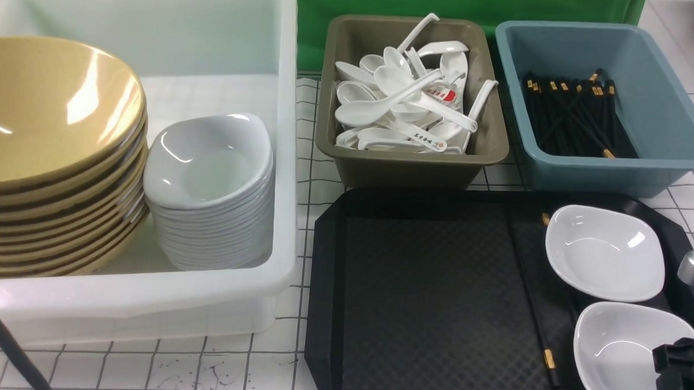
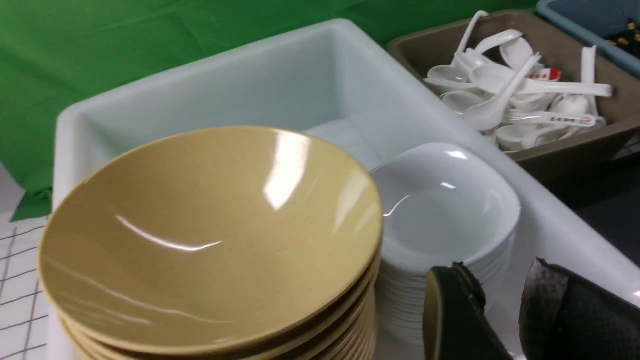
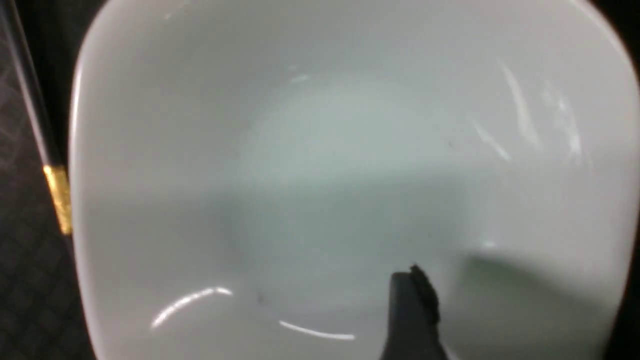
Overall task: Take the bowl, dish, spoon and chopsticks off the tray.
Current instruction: Use the right arm to grab the plate, then use the right arm to put the plate into the large storage box on the left, then use the right arm to grab the plate
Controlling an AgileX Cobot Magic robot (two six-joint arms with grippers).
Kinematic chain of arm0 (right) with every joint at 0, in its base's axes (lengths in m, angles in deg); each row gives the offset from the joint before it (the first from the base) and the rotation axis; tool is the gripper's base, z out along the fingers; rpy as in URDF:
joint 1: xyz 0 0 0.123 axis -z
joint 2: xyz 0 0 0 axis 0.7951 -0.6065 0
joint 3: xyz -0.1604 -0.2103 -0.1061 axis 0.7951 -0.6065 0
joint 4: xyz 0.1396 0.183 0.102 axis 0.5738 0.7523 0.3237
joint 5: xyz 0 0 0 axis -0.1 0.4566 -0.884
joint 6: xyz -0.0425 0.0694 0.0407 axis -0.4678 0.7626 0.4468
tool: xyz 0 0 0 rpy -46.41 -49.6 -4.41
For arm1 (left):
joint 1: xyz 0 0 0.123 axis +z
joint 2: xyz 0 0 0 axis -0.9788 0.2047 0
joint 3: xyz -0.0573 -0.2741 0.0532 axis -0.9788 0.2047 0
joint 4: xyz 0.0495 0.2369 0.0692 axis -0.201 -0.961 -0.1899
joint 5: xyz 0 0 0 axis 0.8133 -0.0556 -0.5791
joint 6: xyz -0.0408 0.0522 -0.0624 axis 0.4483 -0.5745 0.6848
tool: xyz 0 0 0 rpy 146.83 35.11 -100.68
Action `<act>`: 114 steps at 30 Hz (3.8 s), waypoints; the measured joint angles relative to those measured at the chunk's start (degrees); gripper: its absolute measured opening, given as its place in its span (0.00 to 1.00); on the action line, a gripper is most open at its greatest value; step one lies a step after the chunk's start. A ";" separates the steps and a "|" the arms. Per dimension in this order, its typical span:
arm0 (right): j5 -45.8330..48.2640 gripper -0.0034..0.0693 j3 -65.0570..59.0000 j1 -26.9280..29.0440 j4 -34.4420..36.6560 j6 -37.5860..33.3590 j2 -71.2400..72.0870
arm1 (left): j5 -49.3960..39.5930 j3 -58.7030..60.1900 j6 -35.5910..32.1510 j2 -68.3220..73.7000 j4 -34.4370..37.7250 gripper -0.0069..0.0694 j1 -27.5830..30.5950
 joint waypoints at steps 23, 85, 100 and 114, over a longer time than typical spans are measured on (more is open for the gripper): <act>6.81 0.15 15.98 -6.68 19.40 -15.71 11.43 | 7.45 21.07 28.22 -16.29 -30.44 0.29 -0.37; -2.08 0.45 21.11 -12.81 2.09 -8.45 -10.48 | 19.79 31.30 30.42 -27.63 -29.80 0.07 -1.12; -11.67 0.70 16.88 0.25 1.09 -4.56 -10.88 | 19.79 31.30 30.42 -27.63 -30.87 0.07 -1.12; -9.17 0.66 23.38 -0.40 1.45 -8.35 -22.99 | 19.79 31.30 30.42 -27.63 -31.03 0.07 -1.12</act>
